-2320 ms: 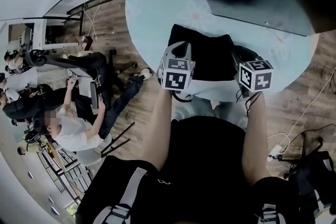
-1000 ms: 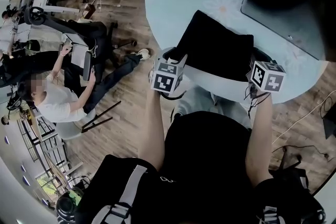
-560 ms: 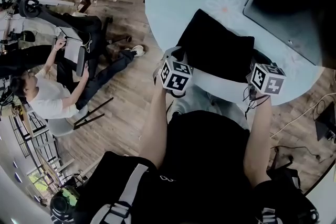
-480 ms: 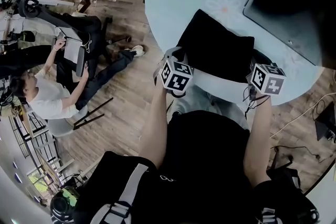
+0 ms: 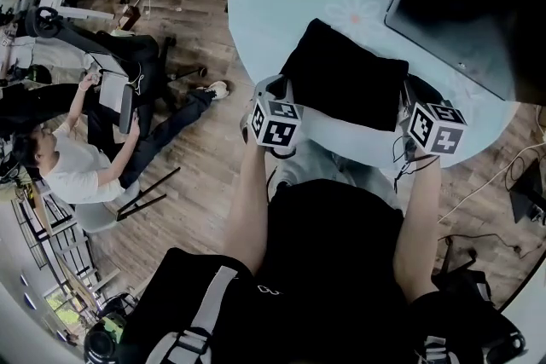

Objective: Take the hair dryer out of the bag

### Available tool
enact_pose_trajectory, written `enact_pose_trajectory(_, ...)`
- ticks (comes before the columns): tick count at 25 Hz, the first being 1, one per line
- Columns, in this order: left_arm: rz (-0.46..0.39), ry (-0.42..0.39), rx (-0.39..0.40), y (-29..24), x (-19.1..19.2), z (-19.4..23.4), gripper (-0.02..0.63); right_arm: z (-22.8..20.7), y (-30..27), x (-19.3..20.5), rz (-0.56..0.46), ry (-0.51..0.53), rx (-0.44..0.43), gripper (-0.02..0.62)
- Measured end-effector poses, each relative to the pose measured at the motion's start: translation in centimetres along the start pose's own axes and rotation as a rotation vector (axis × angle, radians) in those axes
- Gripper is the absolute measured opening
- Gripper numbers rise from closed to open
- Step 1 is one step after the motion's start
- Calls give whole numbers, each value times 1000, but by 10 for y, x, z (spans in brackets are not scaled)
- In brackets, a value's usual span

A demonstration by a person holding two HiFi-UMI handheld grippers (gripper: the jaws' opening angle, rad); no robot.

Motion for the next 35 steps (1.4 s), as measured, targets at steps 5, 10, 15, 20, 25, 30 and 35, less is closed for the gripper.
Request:
enact_pose_trajectory(5,-31,21,-41,2,-6,3,21,-11,15,-6,-35,-14,12,38)
enact_pose_trajectory(10,-48,17,-64,4,-8,5,21,-17,25,-9,-59,-31,8,38)
enact_pose_trajectory(15,-65,37,-100,7,-7,9,21,-23,37,-9,-82,-37,10,37)
enact_pose_trajectory(20,-76,34,-118,9,-8,12,21,-25,47,-9,-101,-43,12,37)
enact_pose_trajectory(25,-92,38,-127,10,-10,15,21,-26,57,-11,-127,-44,31,37)
enact_pose_trajectory(30,-110,32,-124,9,-16,10,21,-36,69,-9,-157,-60,57,37)
enact_pose_trajectory(35,-128,59,-115,10,-17,15,21,-37,76,-14,-180,-56,69,37)
Point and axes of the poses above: the fingertips, and each gripper's own axes: y backward along the fingers, z to its left, x out of its underside, the point moved 10 cm from there along y, backward along the fingers, and after that the axes turned 11 degrees about -y, right-handed, at the moved point
